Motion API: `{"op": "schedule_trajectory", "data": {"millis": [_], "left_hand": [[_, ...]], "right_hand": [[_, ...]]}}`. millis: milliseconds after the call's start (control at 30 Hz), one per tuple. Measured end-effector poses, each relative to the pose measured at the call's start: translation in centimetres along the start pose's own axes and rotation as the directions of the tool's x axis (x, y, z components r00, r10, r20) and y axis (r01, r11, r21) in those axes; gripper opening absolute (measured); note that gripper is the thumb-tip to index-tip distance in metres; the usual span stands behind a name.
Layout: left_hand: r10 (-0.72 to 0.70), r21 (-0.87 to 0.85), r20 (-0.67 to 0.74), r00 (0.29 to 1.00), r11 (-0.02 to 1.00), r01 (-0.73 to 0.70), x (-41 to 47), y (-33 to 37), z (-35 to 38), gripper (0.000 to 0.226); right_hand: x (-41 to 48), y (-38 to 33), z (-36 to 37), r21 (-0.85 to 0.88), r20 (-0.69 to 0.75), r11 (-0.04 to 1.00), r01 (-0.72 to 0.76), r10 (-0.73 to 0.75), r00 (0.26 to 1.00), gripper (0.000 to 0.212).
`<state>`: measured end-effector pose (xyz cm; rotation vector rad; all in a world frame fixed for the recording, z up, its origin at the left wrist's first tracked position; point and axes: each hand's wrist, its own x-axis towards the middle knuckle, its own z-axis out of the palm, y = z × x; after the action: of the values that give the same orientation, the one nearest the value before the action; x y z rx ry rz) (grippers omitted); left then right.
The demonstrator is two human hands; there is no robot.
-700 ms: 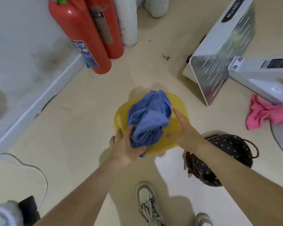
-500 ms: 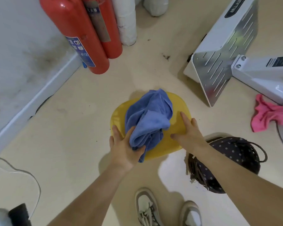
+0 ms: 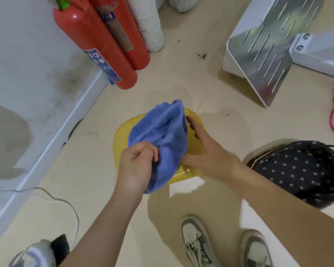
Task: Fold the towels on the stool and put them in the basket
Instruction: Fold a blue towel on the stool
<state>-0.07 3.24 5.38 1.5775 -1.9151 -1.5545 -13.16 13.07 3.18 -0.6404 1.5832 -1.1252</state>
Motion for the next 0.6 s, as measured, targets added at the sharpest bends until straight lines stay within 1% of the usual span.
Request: {"op": "schedule_trajectory", "data": {"millis": [33, 67, 100, 133, 167, 200, 233, 267, 333, 367, 400, 433, 467, 500, 533, 600], "left_hand": [[-0.025, -0.072, 0.037, 0.999, 0.997, 0.028, -0.5, 0.8, 0.4, 0.041], [-0.036, -0.128, 0.082, 0.996, 0.991, 0.046, -1.0, 1.5, 0.7, 0.043], [-0.045, -0.161, 0.134, 0.99, 0.985, 0.066, -1.6, 2.3, 0.9, 0.042], [-0.045, -0.196, 0.193, 0.98, 0.977, 0.084, -2.2, 3.0, 1.2, 0.036], [-0.024, -0.219, 0.257, 0.966, 0.972, 0.082, -3.0, 3.5, 1.3, 0.022], [0.021, -0.224, 0.299, 0.954, 0.973, 0.049, -3.9, 4.1, 1.6, 0.013], [0.102, -0.18, 0.301, 0.948, 0.982, -0.048, -4.8, 4.3, 2.0, 0.025], [0.211, -0.119, 0.27, 0.939, 0.976, -0.185, -5.8, 4.5, 2.4, 0.035], [0.374, 0.036, 0.185, 0.909, 0.922, -0.386, -7.5, 4.8, 2.8, 0.043], [0.428, 0.118, 0.162, 0.889, 0.886, -0.448, -8.0, 5.0, 2.7, 0.051], [0.458, 0.187, 0.137, 0.878, 0.859, -0.477, -8.1, 4.9, 2.4, 0.057], [0.448, 0.223, 0.109, 0.887, 0.859, -0.461, -8.1, 5.2, 1.5, 0.059], [0.433, 0.227, 0.088, 0.897, 0.868, -0.441, -7.8, 5.7, 0.4, 0.057], [0.42, 0.2, 0.101, 0.902, 0.88, -0.431, -7.6, 6.4, -0.7, 0.051], [0.406, 0.153, 0.138, 0.904, 0.893, -0.424, -7.4, 7.4, -2.0, 0.045], [0.354, 0.076, 0.252, 0.901, 0.92, -0.383, -7.7, 9.7, -5.1, 0.041]], "right_hand": [[-0.1, -1.0, 0.6, 0.195, 0.026, 0.981, -0.026, 0.022, 0.999, 0.061], [-0.4, -1.7, 1.1, 0.298, 0.047, 0.951, -0.083, 0.072, 0.996, 0.042], [-0.8, -2.3, 1.4, 0.305, 0.037, 0.946, -0.113, 0.107, 0.994, 0.027], [-1.4, -2.7, 1.5, 0.258, -0.02, 0.959, -0.115, 0.125, 0.992, 0.026], [-2.0, -3.0, 1.5, 0.233, -0.094, 0.965, -0.122, 0.147, 0.985, 0.03], [-2.5, -3.1, 1.4, 0.24, -0.163, 0.963, -0.12, 0.162, 0.973, 0.029], [-3.1, -3.6, 1.2, 0.27, -0.226, 0.955, -0.123, 0.187, 0.956, 0.027], [-3.7, -4.1, 0.9, 0.296, -0.275, 0.947, -0.123, 0.208, 0.938, 0.027], [-5.0, -5.5, 0.5, 0.37, -0.292, 0.916, -0.152, 0.27, 0.917, 0.03], [-5.7, -6.3, 0.3, 0.392, -0.284, 0.907, -0.151, 0.276, 0.918, 0.031], [-6.2, -7.0, 0.3, 0.409, -0.282, 0.902, -0.137, 0.267, 0.922, 0.029], [-6.5, -7.8, 0.4, 0.444, -0.273, 0.886, -0.135, 0.277, 0.922, 0.026], [-6.7, -8.8, 0.5, 0.504, -0.24, 0.853, -0.134, 0.287, 0.927, 0.022], [-6.7, -10.0, 0.7, 0.578, -0.207, 0.805, -0.134, 0.303, 0.93, 0.019], [-6.6, -11.4, 0.8, 0.641, -0.181, 0.754, -0.14, 0.326, 0.928, 0.016], [-6.1, -14.0, 1.1, 0.727, -0.172, 0.671, -0.143, 0.38, 0.909, 0.014]]}}
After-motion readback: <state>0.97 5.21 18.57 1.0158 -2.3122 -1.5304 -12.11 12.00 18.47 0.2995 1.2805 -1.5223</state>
